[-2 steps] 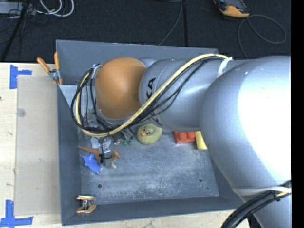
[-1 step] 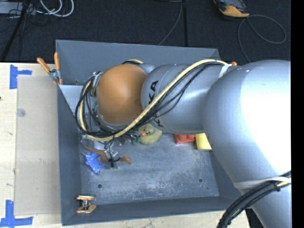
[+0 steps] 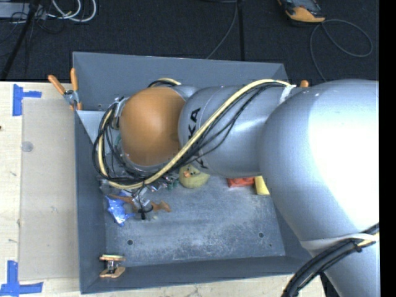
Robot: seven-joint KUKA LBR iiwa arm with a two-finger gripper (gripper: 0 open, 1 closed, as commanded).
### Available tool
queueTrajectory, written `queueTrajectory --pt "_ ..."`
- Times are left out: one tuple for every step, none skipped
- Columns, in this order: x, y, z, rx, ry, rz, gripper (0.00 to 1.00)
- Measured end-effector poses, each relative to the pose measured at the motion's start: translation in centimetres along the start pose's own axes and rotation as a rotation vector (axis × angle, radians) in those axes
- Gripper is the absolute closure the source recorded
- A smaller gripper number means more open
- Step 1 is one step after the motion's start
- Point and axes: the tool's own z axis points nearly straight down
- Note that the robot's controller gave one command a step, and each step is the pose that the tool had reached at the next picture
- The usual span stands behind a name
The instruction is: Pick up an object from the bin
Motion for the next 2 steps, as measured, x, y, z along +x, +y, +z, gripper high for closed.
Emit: queueTrajectory --pt "0.23 -1.02 -0.31 -0.006 0.001 0.054 1.00" --pt "0.23 -1.03 -0.31 -0.006 0.001 0.054 1.00"
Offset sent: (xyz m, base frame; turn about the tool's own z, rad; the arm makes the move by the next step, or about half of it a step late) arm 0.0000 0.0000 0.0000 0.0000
